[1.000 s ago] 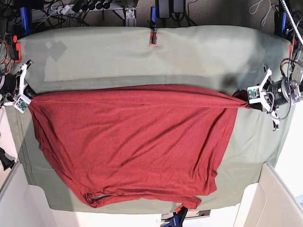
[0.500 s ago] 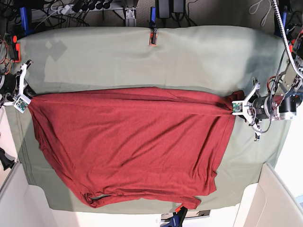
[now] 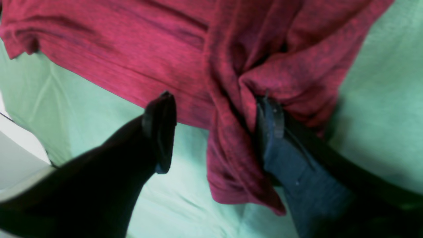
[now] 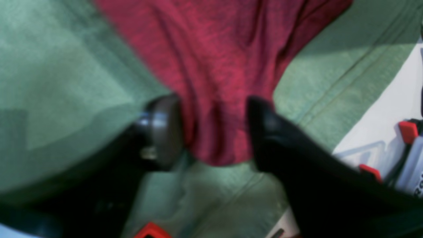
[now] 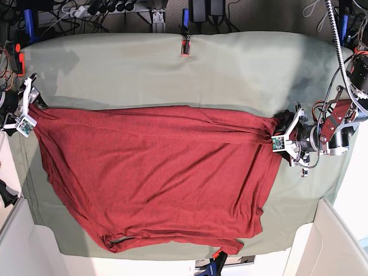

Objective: Fold the T-shirt properly

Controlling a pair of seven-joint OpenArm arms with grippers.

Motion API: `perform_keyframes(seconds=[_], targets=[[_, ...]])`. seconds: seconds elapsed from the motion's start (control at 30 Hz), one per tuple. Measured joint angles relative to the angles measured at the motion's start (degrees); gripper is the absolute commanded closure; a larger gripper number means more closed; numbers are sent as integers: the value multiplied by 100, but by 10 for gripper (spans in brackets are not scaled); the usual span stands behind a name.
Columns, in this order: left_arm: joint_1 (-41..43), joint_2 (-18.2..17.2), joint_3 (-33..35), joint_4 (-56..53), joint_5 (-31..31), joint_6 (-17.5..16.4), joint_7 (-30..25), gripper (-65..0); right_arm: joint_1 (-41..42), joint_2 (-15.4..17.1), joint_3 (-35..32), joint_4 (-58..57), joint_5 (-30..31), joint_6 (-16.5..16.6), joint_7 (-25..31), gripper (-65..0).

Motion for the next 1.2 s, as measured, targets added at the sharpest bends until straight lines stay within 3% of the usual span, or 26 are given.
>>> perform_keyframes(seconds=[0.1,0.2,0.3,0.47,0.53,0.63,0.93,1.2], targets=[[15,-291,17,527,-326,-26,26,-381,48,0,0,162,-17,-31,-59,-380],[-7,-774,17,1340,-452,-7,201,-381,111,33,7,549,-7,-107,-72,-380],[44,-1329,17,2127,-894,-13,518,-381,85,33,7,863,136,-33,-459,-380],[398,-2037,17,3051,-938,2,586,-381,37,35,4,968,219,4,-592,-380],[557,-2063,17,3209,-935,-7,566,-381,42,31,4,968,39,-81,-586,-380],[739,-1998,17,3217,-717,-7,577,-381,76,35,4,863,-219,-494,-555,-380],[809,-1725,17,3209,-675,-2,592,-381,527,-184,7,247,-258,-1222,-289,-380],[826,-1705,17,3206,-697,-4,595,-380,841,-435,9,70,-66,-1174,-455,-379]])
